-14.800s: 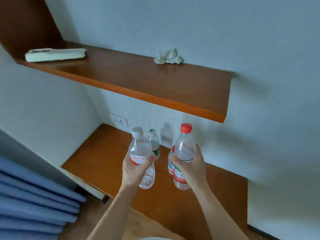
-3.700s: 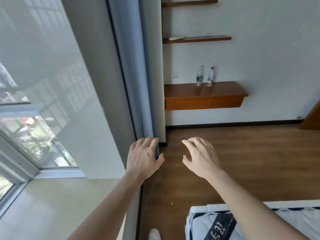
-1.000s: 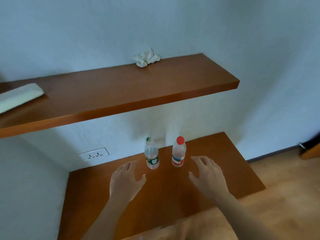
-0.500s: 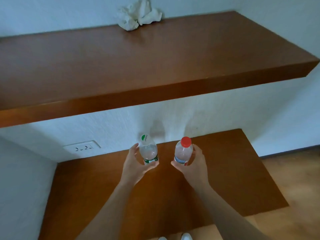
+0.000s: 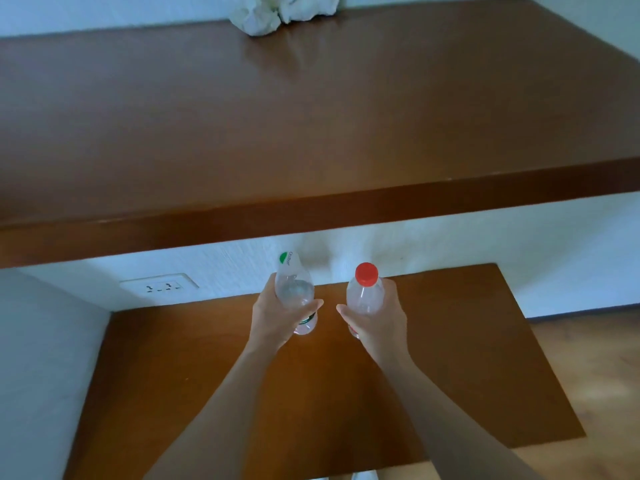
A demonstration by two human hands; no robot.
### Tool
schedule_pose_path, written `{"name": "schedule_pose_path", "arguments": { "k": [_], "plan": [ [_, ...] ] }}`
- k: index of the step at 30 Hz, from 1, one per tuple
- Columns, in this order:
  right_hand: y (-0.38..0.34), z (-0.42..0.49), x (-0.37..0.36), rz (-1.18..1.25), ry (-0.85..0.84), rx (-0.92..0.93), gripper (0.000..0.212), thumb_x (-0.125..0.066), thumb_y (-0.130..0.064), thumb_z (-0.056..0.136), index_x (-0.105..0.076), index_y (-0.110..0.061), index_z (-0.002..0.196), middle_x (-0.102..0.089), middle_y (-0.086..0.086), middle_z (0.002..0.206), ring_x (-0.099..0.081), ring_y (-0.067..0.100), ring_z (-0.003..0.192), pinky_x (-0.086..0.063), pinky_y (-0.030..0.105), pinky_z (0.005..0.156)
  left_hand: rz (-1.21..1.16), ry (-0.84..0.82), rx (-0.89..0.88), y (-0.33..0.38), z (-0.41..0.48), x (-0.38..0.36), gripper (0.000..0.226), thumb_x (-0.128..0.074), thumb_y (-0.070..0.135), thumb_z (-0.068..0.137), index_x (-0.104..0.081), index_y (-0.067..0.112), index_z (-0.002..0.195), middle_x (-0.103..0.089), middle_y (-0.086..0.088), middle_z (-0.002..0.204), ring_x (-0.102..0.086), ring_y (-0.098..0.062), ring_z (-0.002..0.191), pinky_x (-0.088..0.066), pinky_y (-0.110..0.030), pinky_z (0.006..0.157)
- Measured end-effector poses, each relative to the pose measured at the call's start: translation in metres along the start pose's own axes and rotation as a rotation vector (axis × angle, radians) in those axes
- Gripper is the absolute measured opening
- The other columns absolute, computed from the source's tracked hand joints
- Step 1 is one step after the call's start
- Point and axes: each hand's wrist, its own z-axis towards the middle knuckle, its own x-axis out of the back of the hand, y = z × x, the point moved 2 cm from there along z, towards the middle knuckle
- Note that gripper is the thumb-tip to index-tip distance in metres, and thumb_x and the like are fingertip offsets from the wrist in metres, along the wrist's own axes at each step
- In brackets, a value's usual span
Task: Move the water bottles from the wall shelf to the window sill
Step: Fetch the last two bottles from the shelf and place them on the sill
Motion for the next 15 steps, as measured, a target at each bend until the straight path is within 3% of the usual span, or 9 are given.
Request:
{"name": "schedule_pose_path", "arguments": {
  "k": [3,6,9,12,15],
  "plan": [
    [-0.015,0.000,0.012,-0.004,0.026,0.069,0.082,-0.081,-0.058,0.066,-0.044,-0.025,0.130,-0.061,-0.008,0.106,-0.062,0.011,0.088,-0.053,0.012,0.072,-0.034,0.030,-0.005,0.017,-0.005,0.011,0.073,-0.089,0.046,0.063,-0.052,0.031,0.124,-0.064,0.007,0.108,-0.063,-0.018,0.101,-0.059,-0.040,0.087],
    [-0.038,-0.004,0.029,0.009,0.060,0.120,0.082,-0.088,-0.045,0.067,-0.047,-0.019,0.134,-0.051,-0.013,0.114,-0.053,0.007,0.102,-0.037,0.002,0.078,-0.056,0.063,0.001,0.038,-0.014,0.026,0.072,-0.088,0.046,0.065,-0.051,0.028,0.125,-0.063,0.005,0.109,-0.062,-0.019,0.103,-0.057,-0.038,0.086],
    [-0.062,-0.009,0.043,0.057,0.063,0.171,0.082,-0.087,-0.046,0.066,-0.048,-0.019,0.133,-0.052,-0.012,0.114,-0.053,0.009,0.103,-0.035,0.000,0.078,-0.088,0.104,0.011,0.056,-0.024,0.041,0.071,-0.086,0.045,0.067,-0.050,0.027,0.126,-0.062,0.004,0.109,-0.061,-0.019,0.104,-0.052,-0.032,0.081],
    [-0.081,-0.015,0.057,0.087,0.056,0.189,0.078,-0.087,-0.042,0.069,-0.047,-0.019,0.133,-0.053,-0.010,0.113,-0.052,0.009,0.100,-0.035,-0.003,0.069,-0.111,0.121,0.000,0.070,-0.038,0.053,0.073,-0.086,0.045,0.068,-0.050,0.025,0.128,-0.063,0.000,0.113,-0.061,-0.021,0.106,-0.052,-0.036,0.085],
    [-0.096,-0.025,0.070,0.081,0.069,0.237,0.076,-0.085,-0.042,0.071,-0.048,-0.018,0.132,-0.052,-0.010,0.113,-0.052,0.009,0.099,-0.035,0.003,0.070,-0.132,0.132,-0.035,0.081,-0.055,0.068,0.069,-0.085,0.043,0.070,-0.052,0.023,0.127,-0.064,-0.001,0.113,-0.062,-0.022,0.106,-0.055,-0.040,0.090]
  ]
}}
